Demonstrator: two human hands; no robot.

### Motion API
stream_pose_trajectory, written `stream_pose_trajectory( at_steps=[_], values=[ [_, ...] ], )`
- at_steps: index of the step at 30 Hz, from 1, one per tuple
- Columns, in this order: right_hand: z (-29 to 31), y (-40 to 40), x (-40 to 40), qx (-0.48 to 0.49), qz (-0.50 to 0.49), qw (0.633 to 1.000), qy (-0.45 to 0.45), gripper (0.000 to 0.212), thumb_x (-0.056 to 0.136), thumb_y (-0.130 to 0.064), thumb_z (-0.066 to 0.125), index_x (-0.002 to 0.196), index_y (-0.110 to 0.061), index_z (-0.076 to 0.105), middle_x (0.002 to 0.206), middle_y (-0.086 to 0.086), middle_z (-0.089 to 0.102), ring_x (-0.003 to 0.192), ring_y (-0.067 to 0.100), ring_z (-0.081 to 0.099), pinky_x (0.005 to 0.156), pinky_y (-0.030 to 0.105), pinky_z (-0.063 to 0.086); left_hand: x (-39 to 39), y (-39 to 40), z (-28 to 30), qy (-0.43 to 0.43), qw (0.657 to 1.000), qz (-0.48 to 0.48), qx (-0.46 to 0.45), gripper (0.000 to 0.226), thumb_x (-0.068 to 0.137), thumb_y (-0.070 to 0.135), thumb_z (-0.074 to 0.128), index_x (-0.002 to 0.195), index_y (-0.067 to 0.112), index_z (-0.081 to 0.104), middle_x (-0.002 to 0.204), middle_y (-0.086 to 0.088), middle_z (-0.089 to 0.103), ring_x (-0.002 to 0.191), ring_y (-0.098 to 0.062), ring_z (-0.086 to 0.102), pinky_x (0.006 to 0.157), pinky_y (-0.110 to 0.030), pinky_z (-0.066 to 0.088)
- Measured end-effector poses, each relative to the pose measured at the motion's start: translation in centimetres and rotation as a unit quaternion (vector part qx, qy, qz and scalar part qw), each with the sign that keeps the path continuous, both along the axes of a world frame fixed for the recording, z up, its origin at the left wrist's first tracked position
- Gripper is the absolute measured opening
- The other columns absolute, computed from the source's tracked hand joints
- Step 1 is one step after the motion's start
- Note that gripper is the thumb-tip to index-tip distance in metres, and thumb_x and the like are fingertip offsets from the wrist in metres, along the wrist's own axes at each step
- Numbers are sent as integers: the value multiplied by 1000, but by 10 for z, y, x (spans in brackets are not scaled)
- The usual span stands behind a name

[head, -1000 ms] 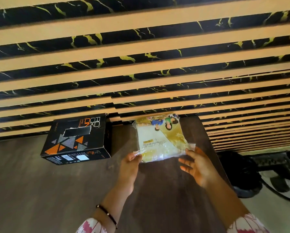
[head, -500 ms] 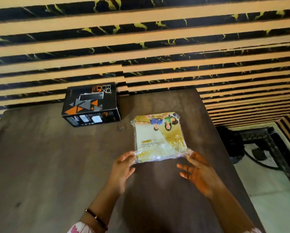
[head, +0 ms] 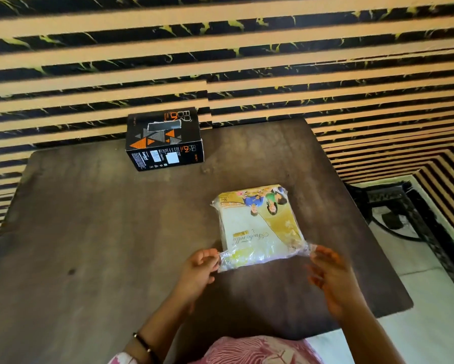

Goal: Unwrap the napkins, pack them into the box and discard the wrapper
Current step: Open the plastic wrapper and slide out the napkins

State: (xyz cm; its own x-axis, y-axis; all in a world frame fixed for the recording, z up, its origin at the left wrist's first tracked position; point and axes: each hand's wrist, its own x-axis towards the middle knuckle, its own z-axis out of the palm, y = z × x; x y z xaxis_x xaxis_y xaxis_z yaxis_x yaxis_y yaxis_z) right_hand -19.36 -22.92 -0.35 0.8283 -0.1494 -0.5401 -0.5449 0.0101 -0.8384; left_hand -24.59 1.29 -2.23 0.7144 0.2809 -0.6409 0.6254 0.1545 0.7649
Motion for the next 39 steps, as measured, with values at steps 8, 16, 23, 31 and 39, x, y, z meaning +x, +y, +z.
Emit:
stream_pose_trajectory(
  at_steps=[8,16,23,31,39],
  values=[
    [24,42,-9,-298,163,919,-203,22,87,-9,60,108,-14,64,109,-1,64,91,12,61,70,12,46,29,-14,6,-231,862,-238,382,49,83,22,62,128,14,45,129,-6,48,112,-22,53,92,-26,41],
    [25,46,5,-365,328,835,-250,27,88,-17,58,115,-19,63,128,-3,59,133,15,36,107,27,28,67,-47,-3,-213,751,-371,504,69,84,34,58,142,19,25,150,-4,27,139,-22,22,115,-37,17],
    [3,33,20,-320,381,837,-226,36,82,-23,61,118,-17,59,127,0,56,123,18,48,107,26,35,59,-42,-30,-204,757,-391,483,70,90,39,46,147,19,12,158,4,2,145,-16,-3,115,-35,-8],
    [-18,36,46,-386,435,783,-220,45,87,-25,56,130,-19,47,136,1,44,128,20,37,107,28,28,52,-55,-45,-190,759,-343,520,80,77,55,21,147,17,11,157,3,6,145,-15,1,119,-40,-2],
    [-12,38,58,-481,446,727,-200,31,88,-37,52,110,-15,52,114,5,62,106,25,58,86,34,47,56,-67,-41,-110,739,-341,570,76,74,54,37,136,9,41,141,-5,48,129,-21,47,105,-47,27]
  ],
)
